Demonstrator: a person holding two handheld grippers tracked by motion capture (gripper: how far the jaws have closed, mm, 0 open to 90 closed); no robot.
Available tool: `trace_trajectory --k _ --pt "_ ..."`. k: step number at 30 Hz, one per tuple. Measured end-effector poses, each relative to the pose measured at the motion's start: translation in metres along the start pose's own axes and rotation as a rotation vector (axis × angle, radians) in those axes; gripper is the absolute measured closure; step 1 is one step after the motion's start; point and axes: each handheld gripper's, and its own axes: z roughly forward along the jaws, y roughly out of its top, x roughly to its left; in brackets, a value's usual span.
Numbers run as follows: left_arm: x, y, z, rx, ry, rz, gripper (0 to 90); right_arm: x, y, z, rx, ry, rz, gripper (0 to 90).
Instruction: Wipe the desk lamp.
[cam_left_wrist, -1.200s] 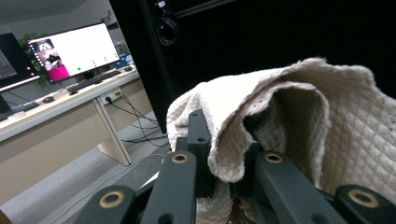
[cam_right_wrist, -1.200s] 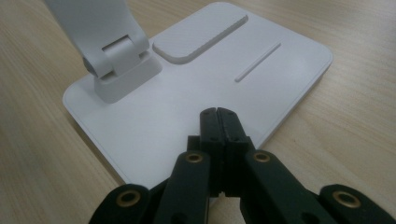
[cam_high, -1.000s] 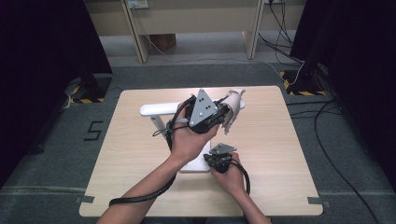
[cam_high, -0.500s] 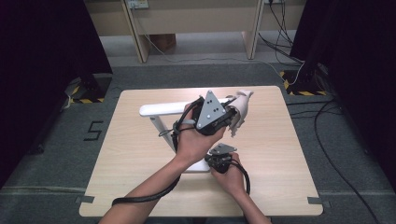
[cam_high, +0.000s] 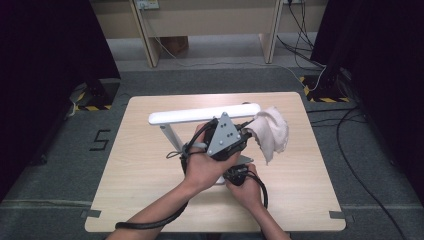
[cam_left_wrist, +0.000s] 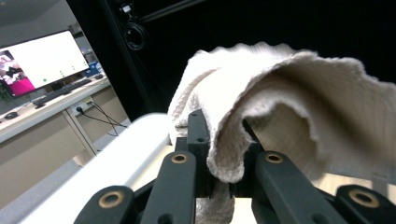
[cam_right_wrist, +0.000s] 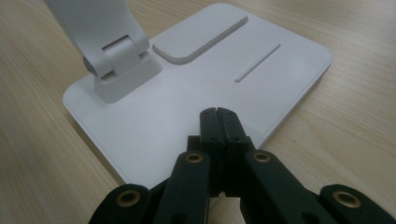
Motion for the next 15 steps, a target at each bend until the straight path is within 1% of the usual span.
trace_trajectory --k 5,9,10,13,15 --pt "-0.003 -0.015 -0.019 0.022 -0.001 -0.003 81.7 0.0 0.0 0.0 -0.001 -0.001 -0.001 90.0" --pt "-0.002 -0.03 -0.036 0.036 0.016 -0.024 81.7 0.0 0.0 0.0 0.0 0.0 -0.001 90.0" --pt "-0.001 -0.035 -0.041 0.04 0.026 -0.028 81.7 0.0 0.0 0.0 -0.002 -0.001 -0.006 90.0" --pt "0.005 -0.048 -0.056 0.054 0.065 -0.058 81.7 0.0 0.0 0.0 0.0 -0.001 -0.002 90.0" --pt "0.009 -0.054 -0.064 0.059 0.105 -0.063 81.7 0.0 0.0 0.0 0.0 -0.001 -0.003 90.0"
